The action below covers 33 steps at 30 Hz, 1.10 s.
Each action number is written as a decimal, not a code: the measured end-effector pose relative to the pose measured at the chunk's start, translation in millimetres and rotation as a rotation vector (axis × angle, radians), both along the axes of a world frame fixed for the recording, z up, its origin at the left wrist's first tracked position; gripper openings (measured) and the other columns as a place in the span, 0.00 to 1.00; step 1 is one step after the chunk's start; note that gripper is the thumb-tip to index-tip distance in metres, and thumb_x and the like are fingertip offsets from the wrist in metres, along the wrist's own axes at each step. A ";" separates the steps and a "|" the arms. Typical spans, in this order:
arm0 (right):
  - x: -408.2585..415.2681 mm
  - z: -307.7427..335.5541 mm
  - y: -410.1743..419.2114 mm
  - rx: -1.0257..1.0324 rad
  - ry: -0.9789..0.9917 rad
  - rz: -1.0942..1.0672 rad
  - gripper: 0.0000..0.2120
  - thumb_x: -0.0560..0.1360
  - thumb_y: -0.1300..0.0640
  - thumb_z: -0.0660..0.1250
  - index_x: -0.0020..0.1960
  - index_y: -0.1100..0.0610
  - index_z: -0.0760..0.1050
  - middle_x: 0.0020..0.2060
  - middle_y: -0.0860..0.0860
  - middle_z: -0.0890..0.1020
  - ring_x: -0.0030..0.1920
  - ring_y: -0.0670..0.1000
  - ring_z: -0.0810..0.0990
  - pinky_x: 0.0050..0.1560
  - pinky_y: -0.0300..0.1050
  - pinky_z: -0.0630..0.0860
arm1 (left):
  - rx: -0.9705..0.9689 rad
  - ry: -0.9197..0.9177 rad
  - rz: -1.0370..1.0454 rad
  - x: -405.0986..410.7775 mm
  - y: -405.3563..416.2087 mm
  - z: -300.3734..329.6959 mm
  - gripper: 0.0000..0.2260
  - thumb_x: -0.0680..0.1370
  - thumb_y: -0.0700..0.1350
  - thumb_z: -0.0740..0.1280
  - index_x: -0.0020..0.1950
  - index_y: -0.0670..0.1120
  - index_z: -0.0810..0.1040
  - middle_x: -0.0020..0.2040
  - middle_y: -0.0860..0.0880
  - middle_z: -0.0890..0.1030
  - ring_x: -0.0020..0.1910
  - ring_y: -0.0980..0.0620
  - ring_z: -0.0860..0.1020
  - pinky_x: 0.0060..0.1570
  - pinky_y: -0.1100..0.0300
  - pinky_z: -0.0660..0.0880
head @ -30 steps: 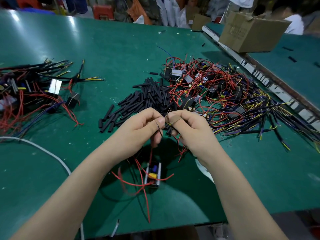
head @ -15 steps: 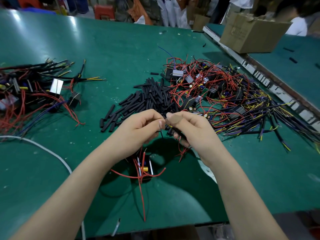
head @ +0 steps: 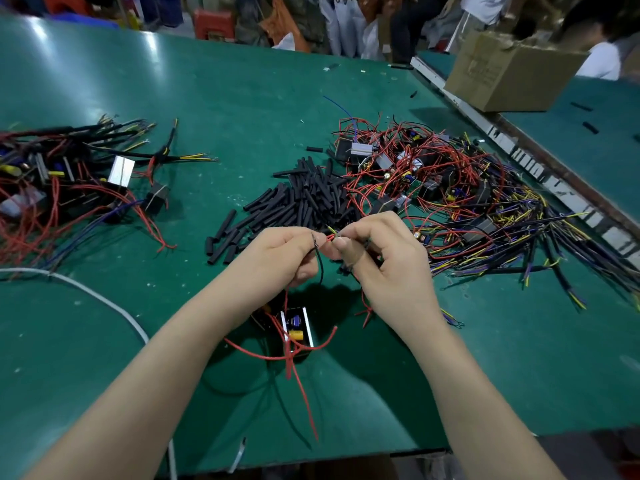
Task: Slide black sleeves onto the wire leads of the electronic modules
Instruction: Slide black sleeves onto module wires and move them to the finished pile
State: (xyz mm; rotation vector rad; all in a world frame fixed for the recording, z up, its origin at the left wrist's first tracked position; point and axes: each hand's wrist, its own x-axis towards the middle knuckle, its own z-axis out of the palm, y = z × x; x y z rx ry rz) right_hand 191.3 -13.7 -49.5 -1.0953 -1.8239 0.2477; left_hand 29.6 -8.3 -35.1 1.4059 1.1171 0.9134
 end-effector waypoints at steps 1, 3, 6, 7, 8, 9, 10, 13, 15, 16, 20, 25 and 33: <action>-1.0 -0.4 -0.1 0.015 0.010 -0.002 0.05 0.76 0.61 0.68 0.44 0.62 0.80 0.41 0.52 0.76 0.41 0.45 0.73 0.43 0.30 0.67 | -0.017 0.004 0.003 -0.6 0.5 -0.3 0.17 0.82 0.45 0.56 0.43 0.39 0.80 0.21 0.55 0.65 0.22 0.57 0.62 0.25 0.69 0.63; -2.2 -1.4 -0.1 0.042 0.030 -0.004 0.05 0.75 0.61 0.69 0.45 0.63 0.80 0.42 0.53 0.76 0.42 0.46 0.74 0.44 0.32 0.68 | -0.048 0.017 0.023 -1.7 1.6 -1.3 0.20 0.82 0.49 0.56 0.46 0.35 0.79 0.21 0.55 0.65 0.22 0.56 0.62 0.25 0.69 0.63; -2.8 -2.5 0.3 0.087 0.040 -0.007 0.04 0.73 0.64 0.70 0.46 0.64 0.81 0.42 0.54 0.75 0.43 0.46 0.74 0.45 0.33 0.69 | -0.091 -0.012 0.023 -3.2 1.8 -1.9 0.19 0.81 0.51 0.58 0.43 0.41 0.83 0.20 0.55 0.65 0.21 0.57 0.62 0.24 0.69 0.63; -3.0 -2.8 0.2 0.101 0.036 -0.009 0.04 0.73 0.64 0.71 0.47 0.64 0.81 0.42 0.54 0.75 0.43 0.46 0.74 0.45 0.33 0.70 | -0.103 -0.024 0.013 -4.1 1.9 -1.7 0.19 0.81 0.51 0.58 0.41 0.44 0.83 0.20 0.55 0.65 0.21 0.57 0.62 0.24 0.69 0.63; -2.7 -2.7 0.4 0.111 0.032 -0.008 0.04 0.73 0.65 0.71 0.47 0.64 0.82 0.43 0.53 0.74 0.43 0.46 0.74 0.45 0.33 0.70 | -0.113 -0.037 -0.001 -5.5 1.3 -1.8 0.19 0.81 0.51 0.59 0.40 0.45 0.84 0.21 0.55 0.64 0.21 0.57 0.62 0.24 0.69 0.63; -2.3 -2.9 0.2 0.117 0.031 -0.005 0.04 0.73 0.65 0.71 0.47 0.64 0.82 0.43 0.53 0.74 0.43 0.47 0.74 0.44 0.34 0.71 | -0.125 -0.052 -0.019 -5.8 1.6 -1.8 0.18 0.81 0.50 0.59 0.40 0.45 0.84 0.21 0.55 0.64 0.21 0.57 0.62 0.24 0.70 0.63; -1.7 -2.6 0.1 0.119 0.034 0.003 0.04 0.72 0.65 0.71 0.47 0.64 0.82 0.43 0.53 0.74 0.43 0.47 0.74 0.44 0.35 0.71 | -0.144 -0.071 -0.034 -5.8 2.3 -2.0 0.18 0.81 0.50 0.59 0.39 0.46 0.85 0.21 0.55 0.63 0.21 0.57 0.62 0.23 0.70 0.63; -0.8 -1.5 -0.6 0.116 0.041 0.039 0.04 0.72 0.65 0.73 0.47 0.63 0.82 0.43 0.53 0.74 0.43 0.46 0.74 0.44 0.34 0.70 | -0.251 -0.088 -0.015 -4.6 6.2 -2.7 0.19 0.80 0.49 0.59 0.34 0.50 0.85 0.20 0.54 0.61 0.18 0.57 0.60 0.20 0.69 0.62; -1.0 -1.1 -1.1 0.125 0.023 0.055 0.04 0.71 0.65 0.74 0.46 0.64 0.82 0.42 0.54 0.74 0.43 0.46 0.73 0.44 0.33 0.69 | -0.288 -0.075 0.018 -4.9 9.8 -4.1 0.17 0.78 0.49 0.60 0.35 0.49 0.84 0.19 0.54 0.61 0.18 0.57 0.60 0.19 0.68 0.61; -1.1 -0.9 -1.1 0.127 0.014 0.057 0.04 0.71 0.66 0.74 0.46 0.64 0.82 0.42 0.54 0.75 0.43 0.46 0.73 0.43 0.33 0.69 | -0.300 -0.076 0.022 -5.8 10.8 -5.0 0.16 0.78 0.50 0.61 0.37 0.48 0.84 0.19 0.54 0.61 0.18 0.57 0.60 0.19 0.68 0.61; -1.2 -0.8 -1.3 0.151 -0.003 0.043 0.04 0.70 0.66 0.74 0.45 0.64 0.82 0.41 0.55 0.75 0.42 0.46 0.73 0.42 0.35 0.70 | -0.317 -0.134 -0.033 -9.8 10.0 -7.8 0.15 0.78 0.50 0.61 0.37 0.52 0.85 0.21 0.55 0.61 0.19 0.57 0.60 0.20 0.68 0.62; -2.4 -3.8 -2.7 0.145 -0.036 0.011 0.03 0.72 0.63 0.73 0.46 0.62 0.82 0.41 0.53 0.75 0.41 0.45 0.73 0.38 0.41 0.71 | -0.240 -0.172 0.049 -7.5 4.2 -1.7 0.11 0.78 0.44 0.64 0.39 0.46 0.84 0.22 0.56 0.63 0.21 0.58 0.61 0.21 0.70 0.61; -4.7 -7.1 -4.6 0.020 -0.085 -0.097 0.07 0.74 0.54 0.69 0.47 0.57 0.83 0.43 0.48 0.77 0.39 0.47 0.76 0.35 0.51 0.76 | 0.295 0.137 0.109 -6.8 -0.8 -1.8 0.08 0.77 0.42 0.67 0.43 0.53 0.82 0.25 0.56 0.70 0.25 0.61 0.64 0.26 0.69 0.61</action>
